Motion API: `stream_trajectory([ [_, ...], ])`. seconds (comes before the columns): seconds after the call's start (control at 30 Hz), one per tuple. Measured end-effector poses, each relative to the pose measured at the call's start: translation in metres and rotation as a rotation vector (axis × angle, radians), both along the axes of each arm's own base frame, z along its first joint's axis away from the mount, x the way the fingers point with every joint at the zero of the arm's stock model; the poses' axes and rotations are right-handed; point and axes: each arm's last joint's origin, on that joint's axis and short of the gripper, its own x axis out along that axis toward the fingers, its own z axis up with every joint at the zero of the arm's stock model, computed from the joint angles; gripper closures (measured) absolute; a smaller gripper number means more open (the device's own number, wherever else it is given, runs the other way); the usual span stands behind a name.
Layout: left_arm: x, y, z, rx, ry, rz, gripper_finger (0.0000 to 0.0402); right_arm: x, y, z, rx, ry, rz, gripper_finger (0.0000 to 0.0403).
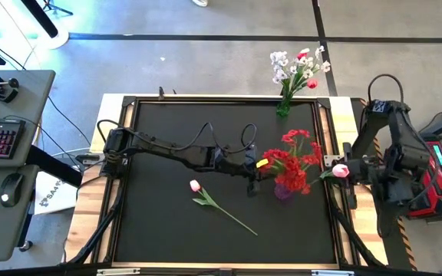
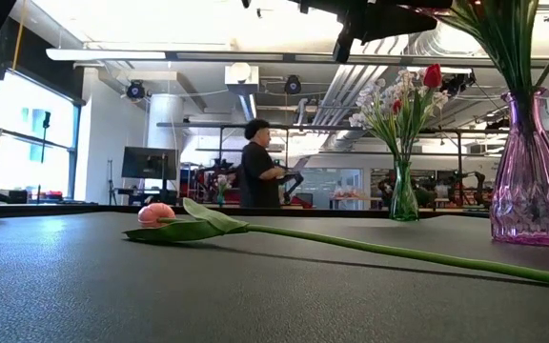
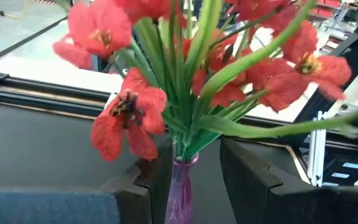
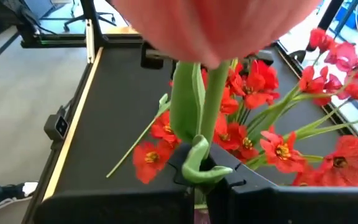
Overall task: Sort flowers into vase by color
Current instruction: Put the top pink tulip into the violet vase
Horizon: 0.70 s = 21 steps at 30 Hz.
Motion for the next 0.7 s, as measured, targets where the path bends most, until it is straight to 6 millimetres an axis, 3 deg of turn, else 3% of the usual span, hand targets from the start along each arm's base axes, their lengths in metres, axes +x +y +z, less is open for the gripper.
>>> stream_trajectory([
  [0.2,0.001,0.000,0.002,-0.003,-0.026,-0.002,0.0280,0.005,0.003,-0.005,0.033,0.034,-0.020,0.0403],
  [0.5,0.000,-0.006,0.003,0.014,-0.031,-0.044,0.0280,0.004,-0.004,0.017,0.058,-0.033,-0.021,0.0403],
  [0.7,0.000,-0.011,0.003,0.011,-0.031,-0.070,0.0280,0.010,-0.009,0.018,0.031,-0.017,-0.073,0.0403],
])
